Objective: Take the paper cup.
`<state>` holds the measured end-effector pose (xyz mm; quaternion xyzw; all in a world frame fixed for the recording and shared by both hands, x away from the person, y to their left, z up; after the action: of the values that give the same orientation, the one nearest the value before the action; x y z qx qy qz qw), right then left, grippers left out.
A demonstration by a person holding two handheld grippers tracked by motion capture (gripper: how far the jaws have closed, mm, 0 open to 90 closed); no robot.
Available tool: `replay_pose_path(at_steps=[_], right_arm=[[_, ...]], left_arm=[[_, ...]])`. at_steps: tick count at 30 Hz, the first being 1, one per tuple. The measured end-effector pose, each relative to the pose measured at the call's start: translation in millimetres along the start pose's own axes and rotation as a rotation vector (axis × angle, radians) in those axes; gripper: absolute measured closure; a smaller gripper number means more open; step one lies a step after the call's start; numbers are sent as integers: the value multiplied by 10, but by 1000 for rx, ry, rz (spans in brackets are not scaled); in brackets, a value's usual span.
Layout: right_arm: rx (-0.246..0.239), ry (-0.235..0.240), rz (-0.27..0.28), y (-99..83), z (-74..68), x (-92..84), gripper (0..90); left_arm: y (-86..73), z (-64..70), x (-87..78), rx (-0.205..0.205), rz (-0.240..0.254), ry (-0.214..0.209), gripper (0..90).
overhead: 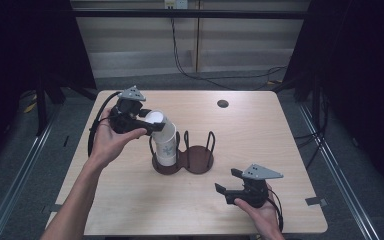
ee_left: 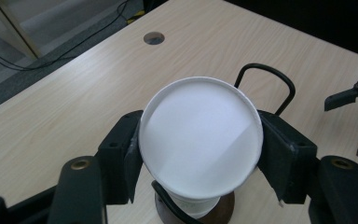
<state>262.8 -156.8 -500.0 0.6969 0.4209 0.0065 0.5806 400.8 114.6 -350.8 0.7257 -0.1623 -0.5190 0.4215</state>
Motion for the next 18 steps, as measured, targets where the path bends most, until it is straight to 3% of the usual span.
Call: replay_pose_path(at_steps=[5, 7, 10, 18], right_arm=[[0, 0, -1, 0, 0, 6, 194], [1, 2, 0, 1, -2, 6, 194], [1, 3, 0, 0, -2, 4, 194], [1, 2, 1, 1, 2, 4, 194]], left_arm=[[0, -14, -36, 1, 32, 5, 370], [-5, -19, -37, -20, 49, -8, 370], [-11, -33, -50, -28, 67, 6, 370], [-5, -27, -122, -22, 137, 17, 371]])
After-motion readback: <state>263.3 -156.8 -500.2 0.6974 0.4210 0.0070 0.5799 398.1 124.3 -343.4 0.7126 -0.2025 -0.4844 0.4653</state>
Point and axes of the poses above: each handheld gripper's, and its own axes: x roughly forward along the jaws, y roughly out of its top, z roughly to its right, the point moved 6 cm from there along x, roughly forward along the jaws, and after that the axes turned 11 degrees about x, right-handed, at the moved point
